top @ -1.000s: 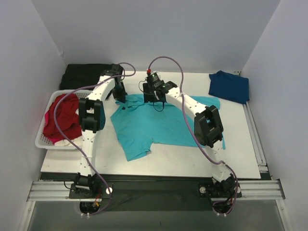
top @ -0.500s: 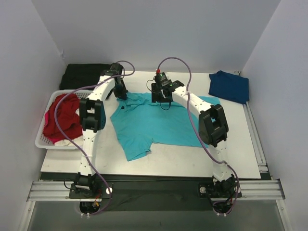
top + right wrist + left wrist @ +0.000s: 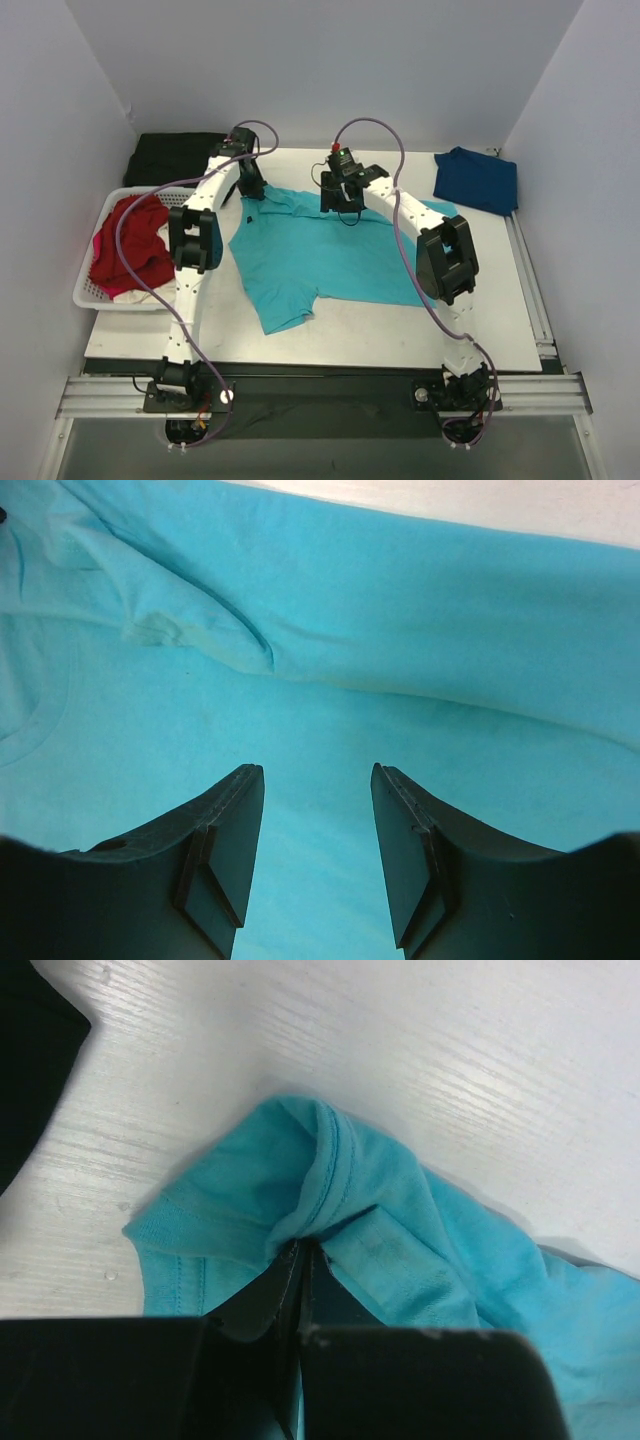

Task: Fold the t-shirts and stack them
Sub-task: Fold the flattened tshirt in 1/3 of the way

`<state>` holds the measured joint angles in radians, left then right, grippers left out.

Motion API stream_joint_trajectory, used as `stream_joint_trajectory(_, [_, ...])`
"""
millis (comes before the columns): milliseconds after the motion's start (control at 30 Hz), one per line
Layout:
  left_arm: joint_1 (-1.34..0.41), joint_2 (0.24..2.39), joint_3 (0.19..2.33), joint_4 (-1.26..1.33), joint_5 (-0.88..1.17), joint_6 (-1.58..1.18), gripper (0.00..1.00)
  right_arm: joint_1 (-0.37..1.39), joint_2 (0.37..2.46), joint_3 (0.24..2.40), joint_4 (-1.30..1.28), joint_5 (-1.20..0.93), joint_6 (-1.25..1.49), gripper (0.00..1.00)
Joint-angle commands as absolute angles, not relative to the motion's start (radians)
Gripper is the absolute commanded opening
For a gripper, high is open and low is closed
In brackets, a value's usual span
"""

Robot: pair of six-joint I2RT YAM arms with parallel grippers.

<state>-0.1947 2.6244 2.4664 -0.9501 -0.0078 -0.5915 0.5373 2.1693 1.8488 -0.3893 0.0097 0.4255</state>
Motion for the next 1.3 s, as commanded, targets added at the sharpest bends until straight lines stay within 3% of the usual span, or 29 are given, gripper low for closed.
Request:
stream_joint_trajectory(0, [-0.166, 2.611, 2.430, -0.960, -0.107, -0.598, 0.01, 0.523, 2.089, 1.836, -0.429, 0.009, 0.436, 0.48])
stream_joint_trajectory(200, [-0.152, 2.550, 2.341, -0.809, 0.044, -0.588, 0.01, 0.508, 2.077, 1.806, -0.434, -0.021, 0.434, 0.47])
stream_joint_trajectory(833, [-0.160, 2.445, 2.301, -0.769, 0.107, -0.615, 0.33, 0.495, 2.086, 1.783, -0.439, -0.041, 0.423, 0.47])
stream_joint_trajectory(1267, [-0.164, 2.467, 2.333, -0.746, 0.135, -0.640, 0.34, 0.486, 2.098, 1.792, -0.451, -0.054, 0.420, 0.47])
